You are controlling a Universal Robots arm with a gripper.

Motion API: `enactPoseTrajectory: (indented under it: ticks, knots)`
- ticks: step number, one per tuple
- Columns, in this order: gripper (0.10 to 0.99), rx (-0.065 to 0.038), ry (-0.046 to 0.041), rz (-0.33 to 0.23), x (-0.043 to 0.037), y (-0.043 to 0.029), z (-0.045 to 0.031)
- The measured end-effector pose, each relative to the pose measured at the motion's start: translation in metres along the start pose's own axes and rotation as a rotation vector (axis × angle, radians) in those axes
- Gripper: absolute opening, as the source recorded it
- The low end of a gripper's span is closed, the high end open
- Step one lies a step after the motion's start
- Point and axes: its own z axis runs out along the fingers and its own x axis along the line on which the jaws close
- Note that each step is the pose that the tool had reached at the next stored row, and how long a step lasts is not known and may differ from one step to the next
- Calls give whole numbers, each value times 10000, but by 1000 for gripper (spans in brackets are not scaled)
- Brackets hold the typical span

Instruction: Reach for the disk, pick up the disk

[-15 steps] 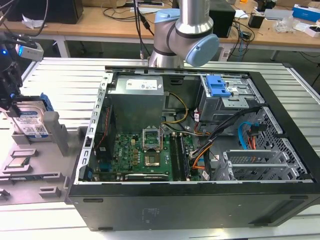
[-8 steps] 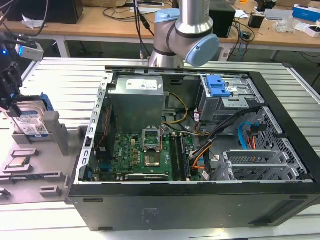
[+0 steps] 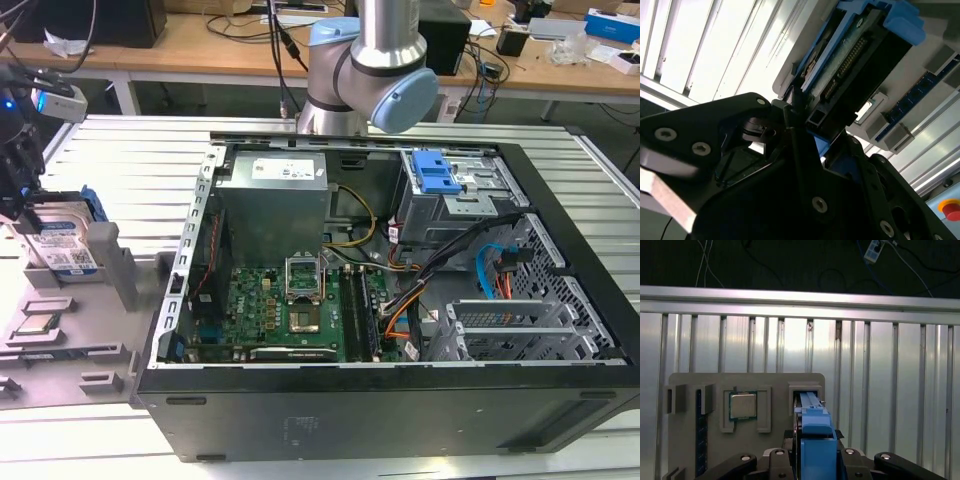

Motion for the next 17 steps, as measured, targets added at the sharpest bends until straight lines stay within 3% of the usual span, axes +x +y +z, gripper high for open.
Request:
enactPoseTrajectory:
  ticks: [3,7,17]
  knots:
    - [365,5,-2,0,0,-1,-5]
    - [365,2,0,0,0,1,-65]
    - [365,1,0,-1,-2,9,-298]
